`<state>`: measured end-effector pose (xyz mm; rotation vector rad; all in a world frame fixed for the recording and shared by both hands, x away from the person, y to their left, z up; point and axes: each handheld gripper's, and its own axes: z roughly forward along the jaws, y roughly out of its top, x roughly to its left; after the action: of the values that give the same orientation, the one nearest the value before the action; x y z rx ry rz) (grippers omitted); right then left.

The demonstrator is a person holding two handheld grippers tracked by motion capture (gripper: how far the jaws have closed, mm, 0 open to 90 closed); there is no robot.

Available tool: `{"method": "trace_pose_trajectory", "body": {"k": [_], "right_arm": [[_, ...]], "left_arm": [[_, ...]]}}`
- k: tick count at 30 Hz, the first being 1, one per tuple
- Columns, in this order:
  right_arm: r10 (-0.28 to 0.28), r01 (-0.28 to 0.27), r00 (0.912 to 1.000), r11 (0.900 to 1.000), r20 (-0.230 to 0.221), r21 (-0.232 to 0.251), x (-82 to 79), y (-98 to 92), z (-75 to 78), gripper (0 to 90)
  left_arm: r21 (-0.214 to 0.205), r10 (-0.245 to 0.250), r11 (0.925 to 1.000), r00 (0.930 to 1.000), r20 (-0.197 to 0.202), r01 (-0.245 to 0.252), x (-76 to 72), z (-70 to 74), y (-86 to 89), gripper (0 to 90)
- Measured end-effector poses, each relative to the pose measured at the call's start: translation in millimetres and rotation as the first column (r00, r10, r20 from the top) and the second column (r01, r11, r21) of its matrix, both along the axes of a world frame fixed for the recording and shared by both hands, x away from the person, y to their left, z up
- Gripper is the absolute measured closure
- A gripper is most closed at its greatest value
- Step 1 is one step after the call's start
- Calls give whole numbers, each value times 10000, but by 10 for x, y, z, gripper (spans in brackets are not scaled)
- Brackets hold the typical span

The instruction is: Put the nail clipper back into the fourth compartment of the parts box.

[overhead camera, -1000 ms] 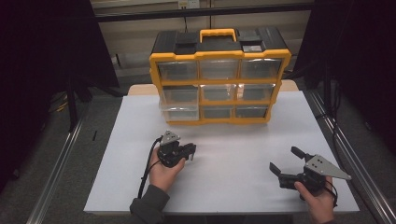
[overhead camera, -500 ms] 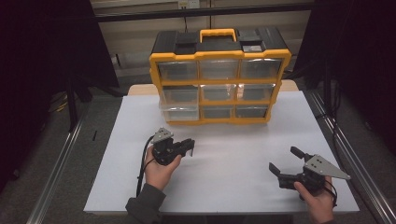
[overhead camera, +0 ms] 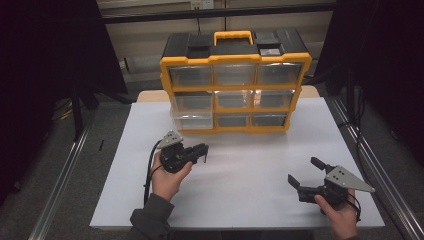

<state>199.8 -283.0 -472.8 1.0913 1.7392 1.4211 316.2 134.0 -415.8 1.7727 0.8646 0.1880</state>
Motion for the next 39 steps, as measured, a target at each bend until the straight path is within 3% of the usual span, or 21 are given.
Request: {"method": "trace_pose_trajectory", "body": {"k": [8, 9, 15, 39], "right_arm": [[7, -7, 10000, 10000, -10, 15, -3, -3, 1, 17], [7, -7, 10000, 10000, -10, 15, -3, -3, 1, 17], [6, -6, 10000, 10000, -13, 24, -5, -1, 2, 17], [31, -31, 10000, 10000, -25, 28, -3, 0, 2, 17]], "left_arm": [[-147, -251, 9996, 9996, 137, 253, 15, 123, 14, 809], [-23, -116, 9999, 9998, 153, 117, 9, 143, 11, 809], [-196, -246, 9995, 9994, 257, 251, 25, 232, 18, 809], [-252, -482, 9984, 9972, 565, 497, 99, 529, 12, 809]]}}
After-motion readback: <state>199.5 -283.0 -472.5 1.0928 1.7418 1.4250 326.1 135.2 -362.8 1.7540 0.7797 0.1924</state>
